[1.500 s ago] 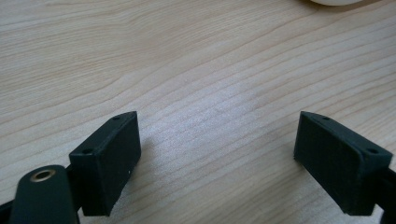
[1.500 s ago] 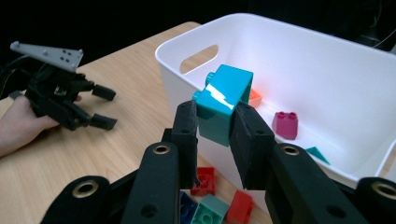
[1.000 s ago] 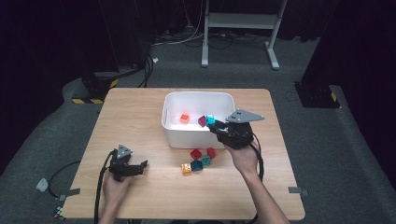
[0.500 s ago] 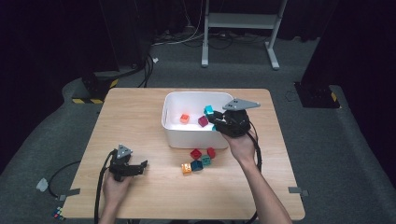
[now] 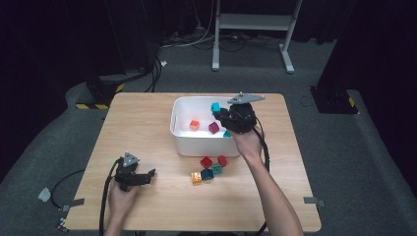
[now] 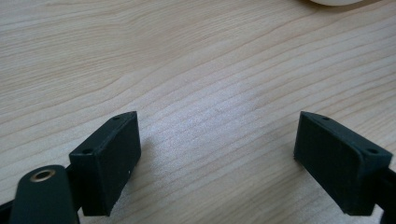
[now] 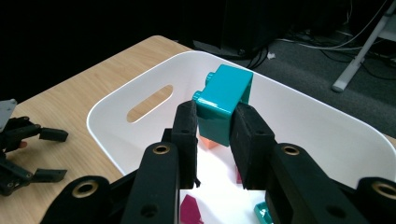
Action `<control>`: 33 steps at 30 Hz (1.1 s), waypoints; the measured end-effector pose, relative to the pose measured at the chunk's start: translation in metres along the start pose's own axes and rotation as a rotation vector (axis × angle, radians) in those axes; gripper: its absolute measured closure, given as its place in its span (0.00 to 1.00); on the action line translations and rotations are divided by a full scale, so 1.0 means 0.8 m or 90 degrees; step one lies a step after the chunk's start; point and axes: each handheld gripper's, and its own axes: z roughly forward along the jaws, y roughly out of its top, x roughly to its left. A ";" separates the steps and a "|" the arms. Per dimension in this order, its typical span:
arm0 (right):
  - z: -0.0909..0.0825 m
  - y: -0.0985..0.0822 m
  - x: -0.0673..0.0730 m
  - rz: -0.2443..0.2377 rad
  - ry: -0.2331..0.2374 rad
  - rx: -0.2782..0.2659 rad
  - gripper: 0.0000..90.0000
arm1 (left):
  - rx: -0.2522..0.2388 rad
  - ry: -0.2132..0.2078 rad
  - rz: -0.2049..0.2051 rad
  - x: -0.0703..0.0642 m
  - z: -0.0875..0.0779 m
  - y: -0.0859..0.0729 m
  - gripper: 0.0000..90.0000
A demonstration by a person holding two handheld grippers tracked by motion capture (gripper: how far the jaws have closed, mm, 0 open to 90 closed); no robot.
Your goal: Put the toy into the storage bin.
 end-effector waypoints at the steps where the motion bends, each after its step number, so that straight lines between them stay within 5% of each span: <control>1: 0.002 0.001 0.000 0.002 0.000 -0.001 0.80 | 0.000 0.000 0.000 0.000 0.000 0.000 0.16; 25: 0.057 0.002 -0.021 0.037 -0.036 0.073 0.79 | 0.000 0.000 0.000 0.000 0.000 0.000 0.16; 33: 0.054 -0.002 -0.027 0.045 -0.034 0.077 0.64 | 0.000 0.000 0.000 0.000 0.000 0.000 0.16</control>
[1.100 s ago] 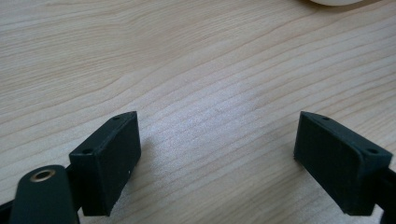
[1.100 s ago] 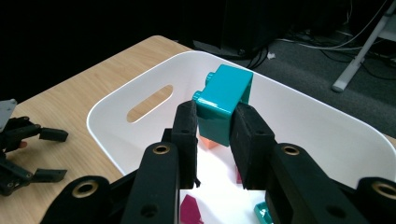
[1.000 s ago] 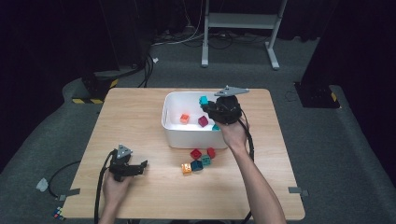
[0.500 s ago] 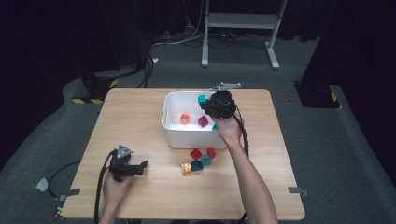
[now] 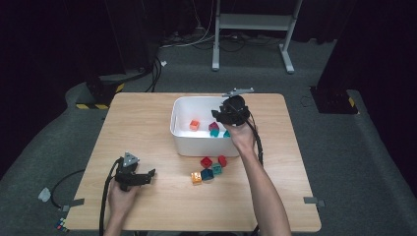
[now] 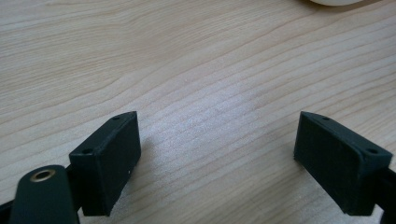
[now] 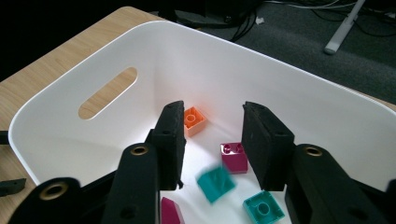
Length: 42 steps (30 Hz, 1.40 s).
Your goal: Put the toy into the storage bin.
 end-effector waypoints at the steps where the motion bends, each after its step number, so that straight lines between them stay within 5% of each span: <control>1: -0.002 -0.001 -0.001 0.001 0.002 -0.006 0.63 | 0.000 0.000 0.000 0.000 0.000 0.000 0.16; 11: -0.028 -0.013 0.000 0.010 0.021 -0.044 0.50 | 0.000 0.000 0.000 0.000 0.000 0.000 0.16; 24: -0.074 -0.033 0.018 -0.013 0.058 -0.088 0.48 | 0.000 0.000 0.000 0.000 0.000 0.000 0.16; 42: -0.106 -0.113 0.038 -0.015 0.042 -0.111 0.49 | 0.000 0.000 0.000 0.000 0.000 0.000 0.16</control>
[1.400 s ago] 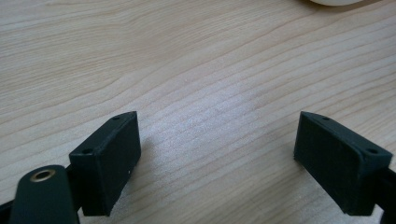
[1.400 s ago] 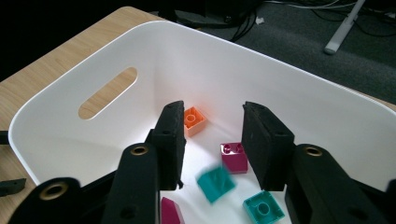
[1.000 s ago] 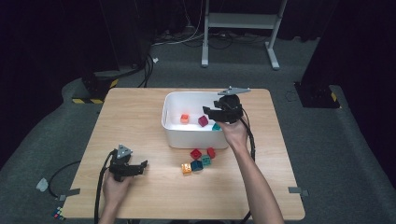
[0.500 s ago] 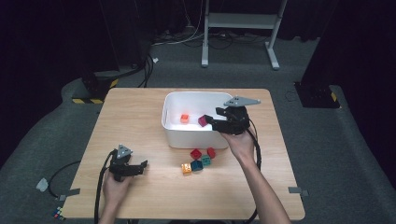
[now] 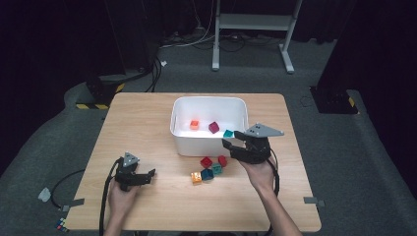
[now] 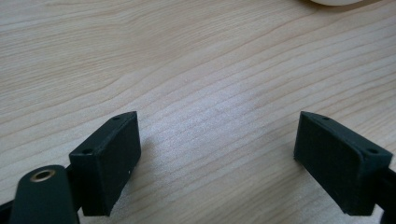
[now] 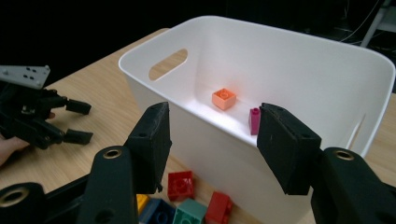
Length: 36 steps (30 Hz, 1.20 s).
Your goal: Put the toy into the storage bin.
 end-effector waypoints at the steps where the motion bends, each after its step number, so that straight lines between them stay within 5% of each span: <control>1: 0.000 -0.005 0.002 0.001 -0.003 0.002 0.50 | 0.000 0.000 0.000 0.000 0.000 0.000 0.16; 18: 0.029 -0.075 0.003 0.023 -0.044 0.049 0.51 | 0.000 0.000 0.000 0.000 0.000 0.000 0.16; 36: 0.072 -0.104 0.001 0.033 -0.071 0.094 0.57 | 0.000 0.000 0.000 0.000 0.000 0.000 0.16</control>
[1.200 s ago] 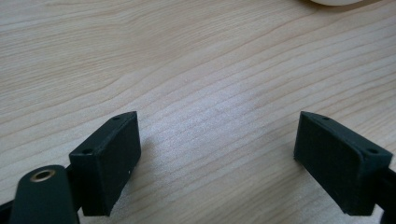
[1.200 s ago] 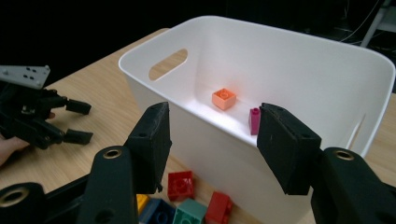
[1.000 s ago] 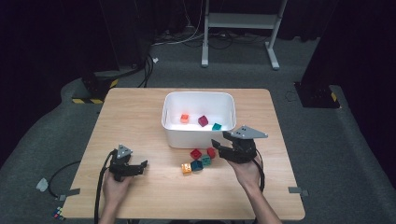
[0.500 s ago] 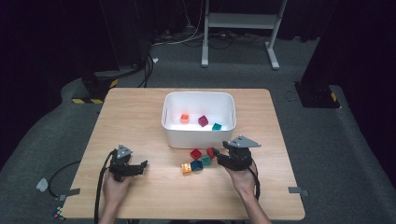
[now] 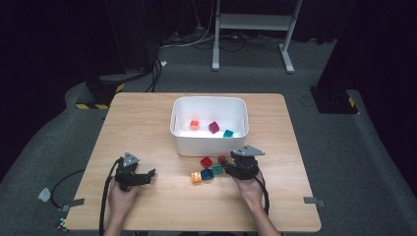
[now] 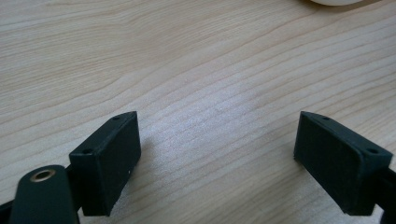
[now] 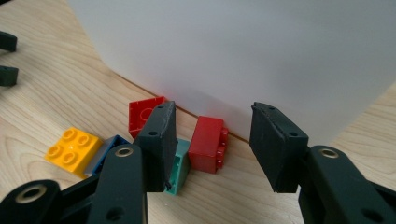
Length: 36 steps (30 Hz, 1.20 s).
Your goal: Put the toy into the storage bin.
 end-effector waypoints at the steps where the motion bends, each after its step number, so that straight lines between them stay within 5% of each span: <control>1: 0.002 -0.001 0.000 0.000 0.000 0.002 0.58 | 0.000 0.000 0.000 0.000 0.000 0.000 0.16; 15: 0.029 -0.006 -0.001 0.009 -0.002 0.026 0.62 | 0.000 0.000 0.000 0.000 0.000 0.000 0.16; 36: 0.040 -0.017 0.001 -0.001 -0.011 0.051 0.74 | 0.000 0.000 0.000 0.000 0.000 0.000 0.16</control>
